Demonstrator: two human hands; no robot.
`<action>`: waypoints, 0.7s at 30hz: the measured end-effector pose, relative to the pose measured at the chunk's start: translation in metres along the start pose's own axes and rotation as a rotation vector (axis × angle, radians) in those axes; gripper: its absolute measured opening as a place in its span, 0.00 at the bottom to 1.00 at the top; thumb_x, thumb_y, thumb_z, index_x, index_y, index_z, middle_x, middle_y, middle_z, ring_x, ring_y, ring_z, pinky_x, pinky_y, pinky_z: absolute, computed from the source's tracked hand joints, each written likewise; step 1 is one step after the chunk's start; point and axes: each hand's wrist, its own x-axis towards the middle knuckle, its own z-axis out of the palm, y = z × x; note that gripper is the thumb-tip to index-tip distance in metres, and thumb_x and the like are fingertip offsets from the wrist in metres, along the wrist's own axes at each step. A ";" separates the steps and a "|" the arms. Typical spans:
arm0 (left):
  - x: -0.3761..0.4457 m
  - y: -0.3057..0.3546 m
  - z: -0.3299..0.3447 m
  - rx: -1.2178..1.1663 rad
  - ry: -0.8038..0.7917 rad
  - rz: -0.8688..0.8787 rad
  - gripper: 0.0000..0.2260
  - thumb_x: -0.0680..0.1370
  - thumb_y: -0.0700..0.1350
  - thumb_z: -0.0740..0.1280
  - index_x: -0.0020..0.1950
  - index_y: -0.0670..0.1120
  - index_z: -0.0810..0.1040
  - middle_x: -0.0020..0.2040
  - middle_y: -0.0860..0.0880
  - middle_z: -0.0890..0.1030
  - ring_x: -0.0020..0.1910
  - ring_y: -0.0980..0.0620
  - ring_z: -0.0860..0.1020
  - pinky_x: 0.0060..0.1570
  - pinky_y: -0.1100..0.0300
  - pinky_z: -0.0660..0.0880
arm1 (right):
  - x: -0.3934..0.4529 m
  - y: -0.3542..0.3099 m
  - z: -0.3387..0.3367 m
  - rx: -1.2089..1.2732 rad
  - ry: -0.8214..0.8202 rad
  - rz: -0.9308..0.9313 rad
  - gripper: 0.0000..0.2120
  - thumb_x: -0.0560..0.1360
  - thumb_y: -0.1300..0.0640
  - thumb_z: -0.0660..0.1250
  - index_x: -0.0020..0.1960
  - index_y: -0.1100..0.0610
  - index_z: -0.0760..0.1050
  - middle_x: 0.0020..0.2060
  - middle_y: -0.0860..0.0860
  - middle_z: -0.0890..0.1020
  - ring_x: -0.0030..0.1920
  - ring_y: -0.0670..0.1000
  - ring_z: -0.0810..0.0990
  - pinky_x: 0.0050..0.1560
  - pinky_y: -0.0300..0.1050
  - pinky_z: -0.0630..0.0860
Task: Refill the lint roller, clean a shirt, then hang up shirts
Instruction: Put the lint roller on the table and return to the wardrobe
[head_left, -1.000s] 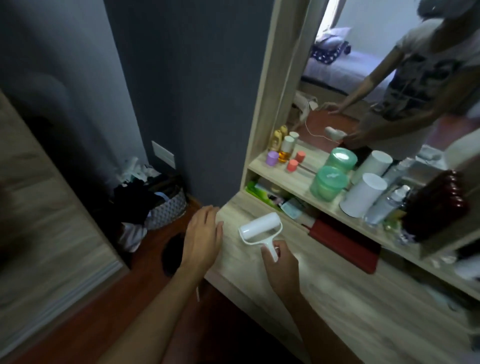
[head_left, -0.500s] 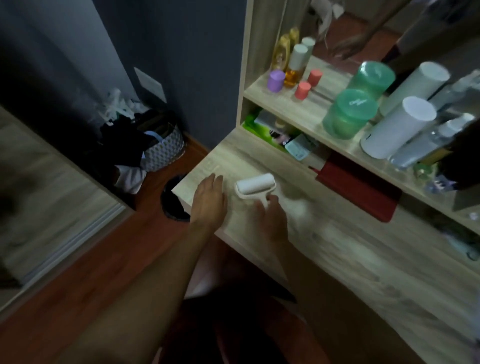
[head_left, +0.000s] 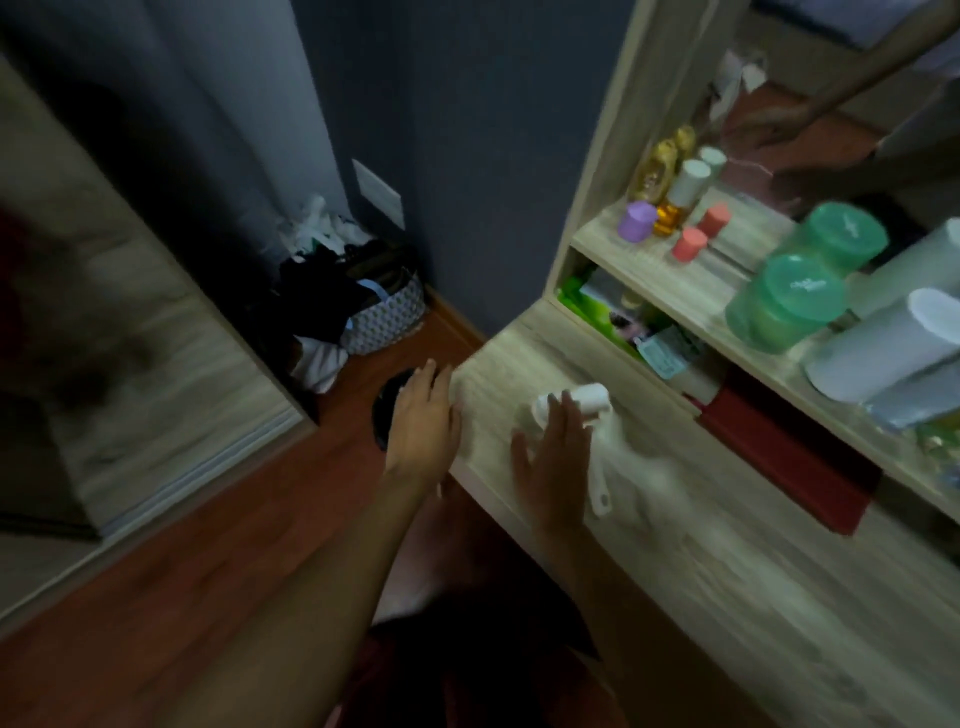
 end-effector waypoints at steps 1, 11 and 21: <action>-0.002 -0.015 -0.013 0.002 0.033 -0.036 0.23 0.80 0.43 0.61 0.74 0.40 0.64 0.74 0.39 0.63 0.74 0.41 0.61 0.74 0.47 0.58 | 0.000 -0.020 0.006 0.006 -0.055 -0.066 0.29 0.76 0.46 0.58 0.72 0.61 0.65 0.71 0.59 0.69 0.70 0.60 0.68 0.68 0.57 0.66; -0.045 -0.222 -0.204 0.201 0.344 -0.317 0.21 0.77 0.46 0.60 0.68 0.38 0.71 0.67 0.36 0.73 0.66 0.37 0.72 0.65 0.43 0.68 | 0.008 -0.281 0.092 0.069 -0.433 -0.548 0.31 0.80 0.41 0.53 0.78 0.53 0.52 0.78 0.51 0.56 0.78 0.53 0.50 0.76 0.56 0.45; -0.035 -0.339 -0.482 0.409 0.694 -0.232 0.23 0.79 0.51 0.56 0.71 0.43 0.69 0.72 0.40 0.69 0.72 0.40 0.66 0.67 0.42 0.67 | 0.038 -0.578 0.081 0.292 -0.229 -0.891 0.31 0.74 0.36 0.51 0.72 0.48 0.67 0.74 0.51 0.65 0.74 0.57 0.63 0.71 0.60 0.63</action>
